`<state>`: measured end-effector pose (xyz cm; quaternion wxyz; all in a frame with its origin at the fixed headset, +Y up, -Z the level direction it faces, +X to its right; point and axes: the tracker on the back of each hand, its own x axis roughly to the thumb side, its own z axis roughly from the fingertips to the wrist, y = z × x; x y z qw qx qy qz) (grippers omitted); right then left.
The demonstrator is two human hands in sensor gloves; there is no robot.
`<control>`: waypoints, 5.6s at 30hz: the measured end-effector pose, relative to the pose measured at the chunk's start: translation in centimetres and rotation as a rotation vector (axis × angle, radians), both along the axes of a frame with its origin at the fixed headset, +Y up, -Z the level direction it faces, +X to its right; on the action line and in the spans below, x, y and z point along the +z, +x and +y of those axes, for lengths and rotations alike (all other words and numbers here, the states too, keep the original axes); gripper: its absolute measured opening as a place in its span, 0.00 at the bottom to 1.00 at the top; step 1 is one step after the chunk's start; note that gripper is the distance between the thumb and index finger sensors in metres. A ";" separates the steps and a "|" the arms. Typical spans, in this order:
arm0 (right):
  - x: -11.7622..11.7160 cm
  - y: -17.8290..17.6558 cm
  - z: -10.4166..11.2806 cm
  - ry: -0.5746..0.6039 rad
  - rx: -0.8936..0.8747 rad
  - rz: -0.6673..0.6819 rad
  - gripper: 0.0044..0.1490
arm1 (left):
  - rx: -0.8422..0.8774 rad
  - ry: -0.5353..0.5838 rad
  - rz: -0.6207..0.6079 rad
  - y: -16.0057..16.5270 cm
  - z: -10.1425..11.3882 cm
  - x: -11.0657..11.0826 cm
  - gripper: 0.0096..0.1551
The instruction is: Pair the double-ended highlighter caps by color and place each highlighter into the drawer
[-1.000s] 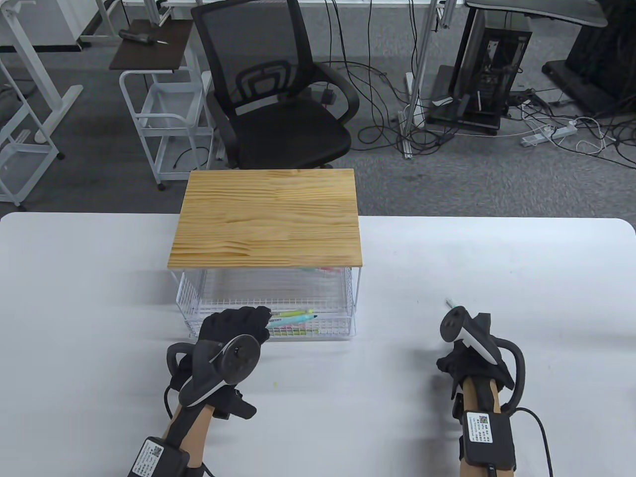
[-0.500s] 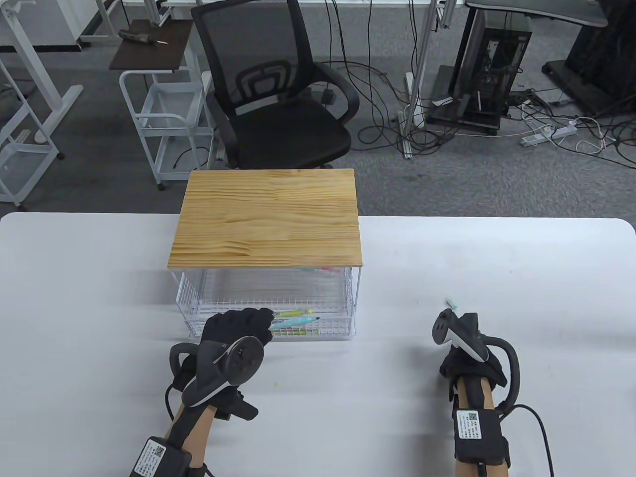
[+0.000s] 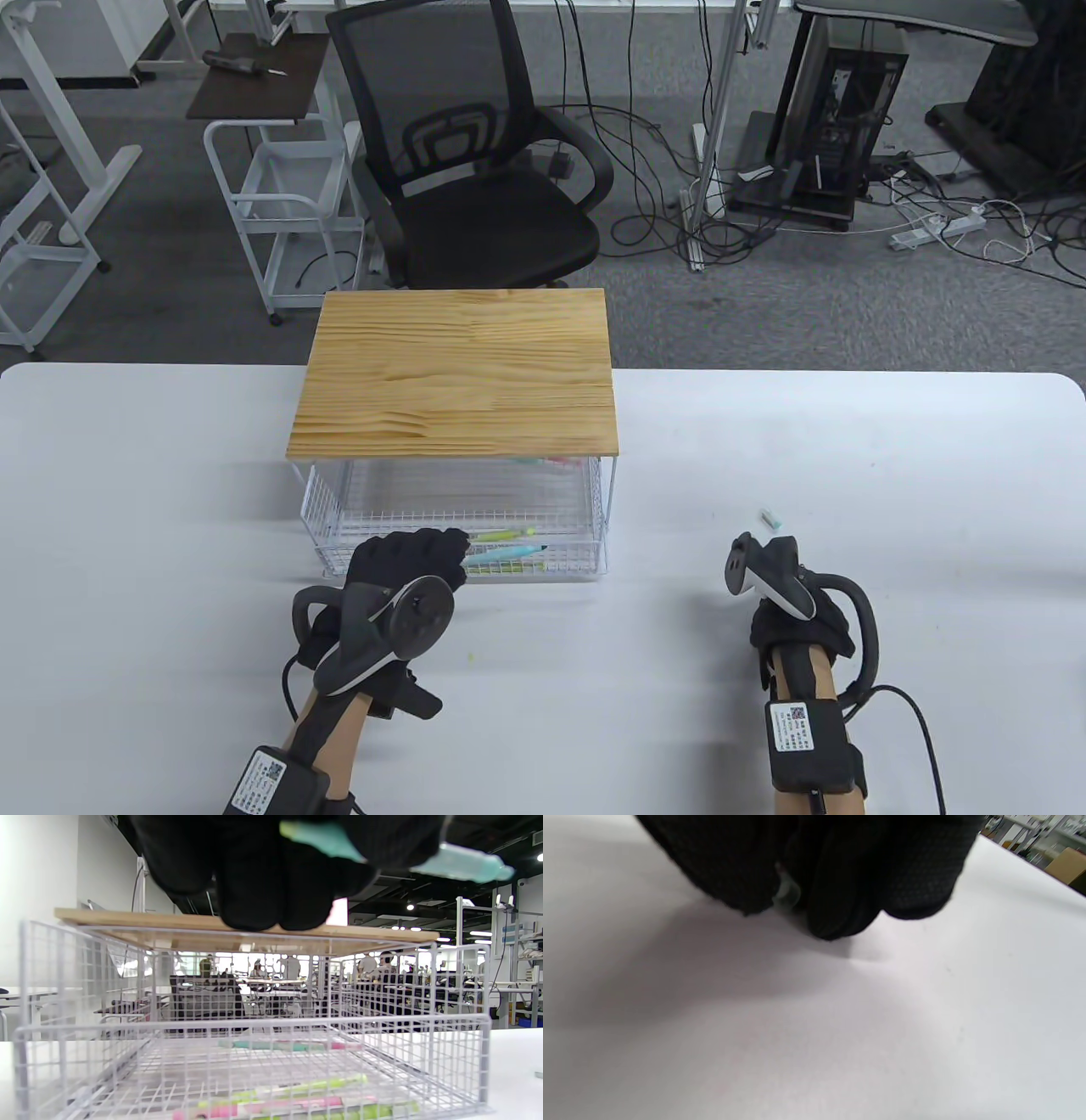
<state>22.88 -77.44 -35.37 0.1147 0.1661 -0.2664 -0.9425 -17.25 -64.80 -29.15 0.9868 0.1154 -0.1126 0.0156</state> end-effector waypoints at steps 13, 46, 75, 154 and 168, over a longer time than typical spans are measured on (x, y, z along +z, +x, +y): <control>0.4 -2.4 6.5 0.379 -0.319 0.084 0.32 | 0.017 0.015 -0.012 0.0 0.5 0.2 0.26; 3.9 -10.6 9.8 0.741 -1.250 0.338 0.26 | -0.068 0.064 -0.095 2.4 0.6 1.3 0.27; 5.3 -13.1 9.7 0.722 -1.230 0.487 0.29 | -0.093 0.085 -0.120 3.1 0.7 1.8 0.27; -4.0 2.0 4.0 0.435 -0.391 -0.057 0.47 | 0.284 0.172 -0.057 0.0 1.3 1.2 0.31; -8.8 3.1 -1.7 0.379 -0.264 -0.230 0.50 | 0.237 0.151 -0.049 0.2 0.9 0.6 0.31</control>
